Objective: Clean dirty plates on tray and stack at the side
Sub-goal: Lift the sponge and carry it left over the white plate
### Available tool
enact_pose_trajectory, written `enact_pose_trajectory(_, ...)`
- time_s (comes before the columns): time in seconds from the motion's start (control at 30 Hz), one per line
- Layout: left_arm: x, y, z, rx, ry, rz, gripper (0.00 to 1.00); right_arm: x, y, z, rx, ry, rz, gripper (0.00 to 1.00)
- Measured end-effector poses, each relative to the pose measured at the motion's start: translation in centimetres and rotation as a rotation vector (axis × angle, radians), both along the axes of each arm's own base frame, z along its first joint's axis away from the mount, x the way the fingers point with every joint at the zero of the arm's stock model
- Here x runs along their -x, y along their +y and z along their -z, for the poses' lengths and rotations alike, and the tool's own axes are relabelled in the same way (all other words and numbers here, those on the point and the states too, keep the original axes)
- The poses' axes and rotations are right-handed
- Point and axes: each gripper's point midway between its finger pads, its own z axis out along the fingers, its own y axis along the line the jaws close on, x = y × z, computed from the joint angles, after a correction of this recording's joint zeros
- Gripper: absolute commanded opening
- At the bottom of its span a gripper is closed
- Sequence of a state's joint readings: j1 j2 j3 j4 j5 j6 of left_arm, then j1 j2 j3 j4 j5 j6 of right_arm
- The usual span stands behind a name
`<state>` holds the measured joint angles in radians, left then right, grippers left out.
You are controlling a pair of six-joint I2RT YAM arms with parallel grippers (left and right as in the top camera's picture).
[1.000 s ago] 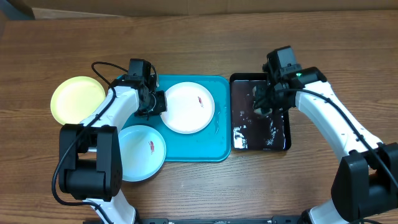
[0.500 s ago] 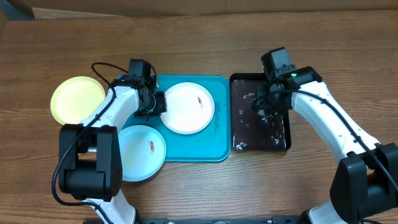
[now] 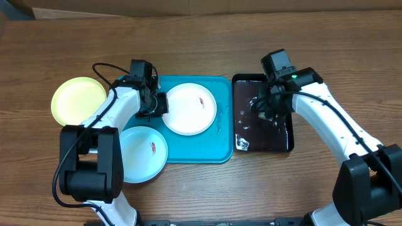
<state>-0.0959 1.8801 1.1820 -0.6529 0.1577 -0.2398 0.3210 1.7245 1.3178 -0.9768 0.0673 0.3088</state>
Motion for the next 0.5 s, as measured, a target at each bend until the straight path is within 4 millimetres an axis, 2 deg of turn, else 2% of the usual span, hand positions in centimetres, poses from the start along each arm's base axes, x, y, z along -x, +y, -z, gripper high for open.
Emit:
enact_pose_trajectory(0.13,0.0,0.0,0.0,0.000,0.000,0.000,0.04,1.0,0.6,0.0,0.014,0.030,-0.046,0.04)
enact_pose_trajectory(0.2,0.0,0.0,0.0,0.000,0.000,0.000,0.04,1.4,0.9,-0.7,0.018,0.049,-0.058,0.04)
enact_pose_trajectory(0.3,0.0,0.0,0.0,0.000,0.000,0.000,0.04,0.6,1.6,-3.3,0.001,0.019,-0.063,0.04)
enact_pose_trajectory(0.43,0.0,0.0,0.0,0.000,0.000,0.000,0.04,-1.9,3.2,-7.9,-0.042,-0.103,-0.079,0.04)
enact_pose_trajectory(0.5,0.0,0.0,0.0,0.000,0.000,0.000,0.04,-2.5,4.5,-8.9,-0.061,-0.151,-0.105,0.04)
